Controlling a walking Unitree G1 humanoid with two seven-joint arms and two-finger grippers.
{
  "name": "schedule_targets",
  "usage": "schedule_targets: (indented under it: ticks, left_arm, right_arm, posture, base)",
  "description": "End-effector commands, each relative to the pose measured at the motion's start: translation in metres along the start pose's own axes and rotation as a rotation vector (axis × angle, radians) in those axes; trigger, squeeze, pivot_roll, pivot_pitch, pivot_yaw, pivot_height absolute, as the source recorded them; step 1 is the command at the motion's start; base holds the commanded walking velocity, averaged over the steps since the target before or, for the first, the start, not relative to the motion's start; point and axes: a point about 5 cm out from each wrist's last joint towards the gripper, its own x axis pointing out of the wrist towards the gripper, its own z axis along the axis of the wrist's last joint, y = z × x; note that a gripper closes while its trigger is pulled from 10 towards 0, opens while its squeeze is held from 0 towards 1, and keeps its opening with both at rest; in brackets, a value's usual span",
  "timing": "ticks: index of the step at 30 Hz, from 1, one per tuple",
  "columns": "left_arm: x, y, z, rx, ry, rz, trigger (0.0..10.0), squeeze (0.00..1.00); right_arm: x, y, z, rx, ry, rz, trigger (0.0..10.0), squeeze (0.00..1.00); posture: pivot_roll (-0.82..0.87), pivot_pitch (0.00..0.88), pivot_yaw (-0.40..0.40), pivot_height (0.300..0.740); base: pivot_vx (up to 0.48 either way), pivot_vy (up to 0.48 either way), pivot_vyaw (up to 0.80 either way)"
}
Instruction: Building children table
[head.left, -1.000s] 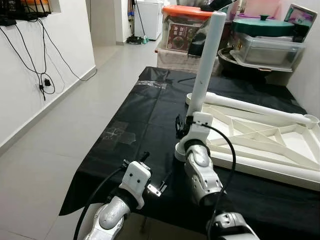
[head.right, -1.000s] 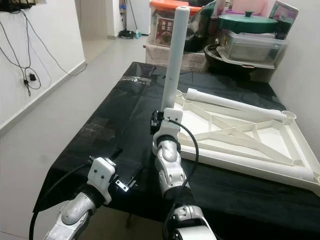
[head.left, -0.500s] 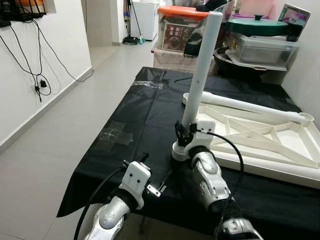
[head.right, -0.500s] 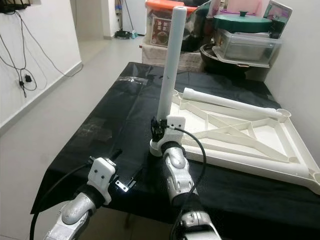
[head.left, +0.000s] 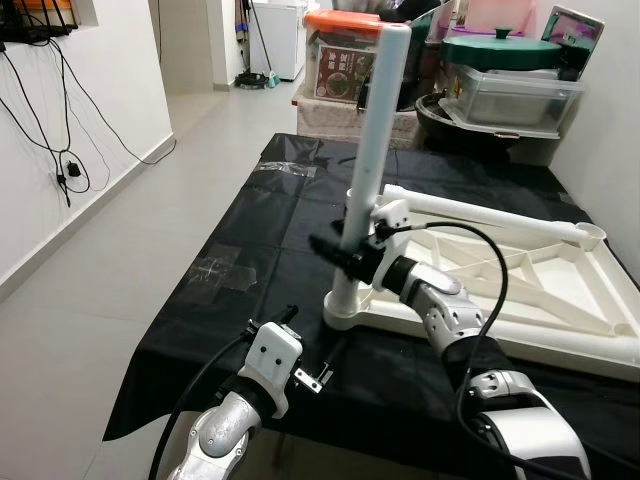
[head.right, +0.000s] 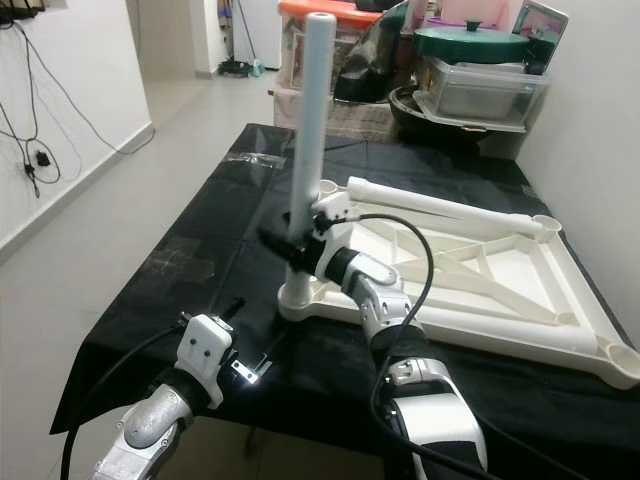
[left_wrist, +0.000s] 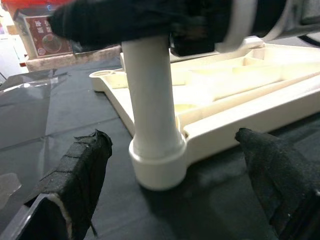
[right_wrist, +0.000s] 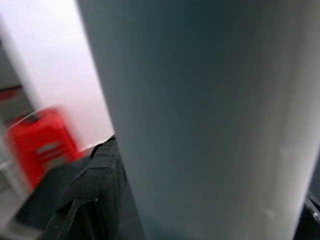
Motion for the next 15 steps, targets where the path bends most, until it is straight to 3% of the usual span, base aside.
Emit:
schedule_targets:
  ticks: [1, 2, 9, 10, 13, 14, 15]
  left_arm:
    - [0.000, -0.002, -0.002, -0.001, 0.013, -0.007, 10.0, 0.00]
    - [0.000, -0.002, -0.002, 0.000, 0.013, -0.008, 10.0, 0.00]
    - [0.000, -0.002, -0.002, 0.001, 0.012, -0.008, 10.0, 0.00]
    - [0.001, -0.002, -0.002, 0.002, 0.012, -0.009, 10.0, 0.00]
    - [0.000, -0.002, -0.002, 0.003, 0.012, -0.009, 10.0, 0.00]
    - [0.000, -0.003, -0.002, 0.003, 0.013, -0.010, 10.0, 0.00]
    - [0.000, -0.003, -0.002, 0.004, 0.013, -0.011, 10.0, 0.00]
  right_arm:
    - [0.008, 0.009, -0.005, 0.010, 0.045, 0.096, 10.0, 0.00]
    - [0.008, 0.011, -0.004, 0.000, 0.073, 0.176, 10.0, 0.00]
    - [0.009, 0.013, -0.002, -0.003, 0.092, 0.223, 10.0, 0.00]
    - [0.011, 0.016, -0.003, 0.002, 0.108, 0.290, 10.0, 0.00]
    - [0.013, 0.019, -0.003, 0.012, 0.109, 0.335, 10.0, 0.00]
    - [0.014, 0.021, -0.004, 0.025, 0.107, 0.379, 9.5, 0.00]
    - [0.015, 0.023, -0.005, 0.029, 0.106, 0.404, 1.3, 0.00]
  posture:
    - [0.15, 0.000, -0.097, 0.740]
    - [0.15, 0.000, -0.097, 0.740]
    - [0.16, 0.000, -0.098, 0.740]
    - [0.16, 0.000, -0.101, 0.740]
    - [0.16, 0.000, -0.099, 0.740]
    - [0.16, 0.000, -0.099, 0.740]
    - [0.17, 0.000, -0.100, 0.740]
  base:
    - [0.000, 0.000, 0.00]
    - [0.000, 0.000, 0.00]
    - [0.000, 0.000, 0.00]
    - [0.000, 0.000, 0.00]
    - [0.000, 0.000, 0.00]
    - [0.000, 0.000, 0.00]
    - [0.000, 0.000, 0.00]
